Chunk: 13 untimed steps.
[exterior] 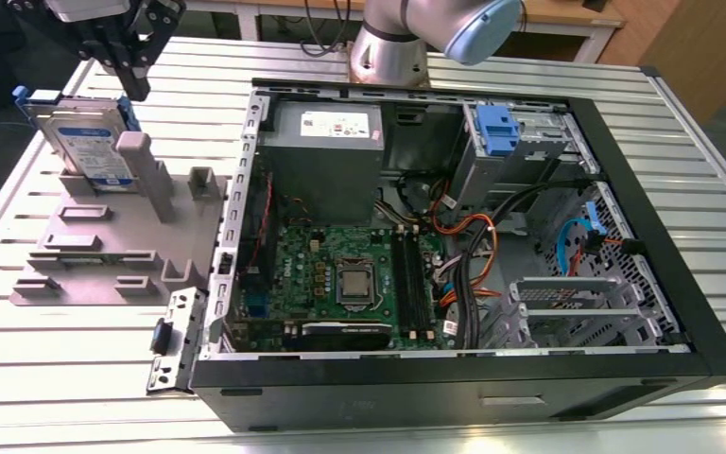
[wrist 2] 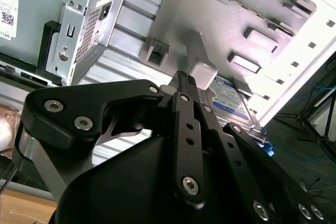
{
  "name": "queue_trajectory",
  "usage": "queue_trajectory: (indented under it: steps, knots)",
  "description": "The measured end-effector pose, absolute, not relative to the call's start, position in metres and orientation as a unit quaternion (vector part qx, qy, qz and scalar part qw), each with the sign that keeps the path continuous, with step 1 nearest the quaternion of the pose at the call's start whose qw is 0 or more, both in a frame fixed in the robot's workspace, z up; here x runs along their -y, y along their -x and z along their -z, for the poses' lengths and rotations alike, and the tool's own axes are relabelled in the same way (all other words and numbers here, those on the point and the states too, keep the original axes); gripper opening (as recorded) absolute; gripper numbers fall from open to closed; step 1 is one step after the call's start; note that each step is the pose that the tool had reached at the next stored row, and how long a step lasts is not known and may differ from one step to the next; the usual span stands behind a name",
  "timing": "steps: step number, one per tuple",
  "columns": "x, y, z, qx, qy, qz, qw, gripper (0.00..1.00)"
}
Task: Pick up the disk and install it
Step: 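Reach for the disk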
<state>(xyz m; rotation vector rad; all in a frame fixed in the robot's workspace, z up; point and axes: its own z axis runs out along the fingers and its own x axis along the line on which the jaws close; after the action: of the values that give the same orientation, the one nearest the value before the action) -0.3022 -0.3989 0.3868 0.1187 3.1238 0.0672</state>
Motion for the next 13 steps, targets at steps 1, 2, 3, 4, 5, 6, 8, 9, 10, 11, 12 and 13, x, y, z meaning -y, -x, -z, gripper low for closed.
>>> queue_trajectory:
  steps: [1, 2, 3, 4, 5, 6, 8, 9, 10, 11, 12, 13]
  knots:
    - [0.3988, 0.3024, -0.3867, -0.999, -0.038, -0.022, 0.007, 0.11]
    - [0.3988, 0.3027, -0.3866, -0.999, -0.038, -0.022, 0.007, 0.11]
    - [0.3989, 0.3030, -0.3866, -0.999, -0.038, -0.021, 0.007, 0.11]
    - [0.3989, 0.3034, -0.3865, -0.999, -0.038, -0.021, 0.007, 0.11]
    - [0.3988, 0.3037, -0.3865, -0.999, -0.038, -0.021, 0.007, 0.11]
    - [0.3988, 0.3041, -0.3864, -0.999, -0.038, -0.021, 0.007, 0.11]
    - [0.3988, 0.3047, -0.3862, -0.999, -0.038, -0.021, 0.007, 0.11]
    - [0.3988, 0.3051, -0.3861, -0.999, -0.038, -0.021, 0.007, 0.11]
    - [0.3989, 0.3054, -0.3861, -0.999, -0.038, -0.021, 0.007, 0.11]
    - [0.3989, 0.3056, -0.3860, -0.999, -0.038, -0.021, 0.007, 0.11]
    - [0.3988, 0.3060, -0.3860, -0.999, -0.038, -0.021, 0.007, 0.11]
    - [0.3988, 0.3064, -0.3859, -0.999, -0.038, -0.021, 0.007, 0.11]
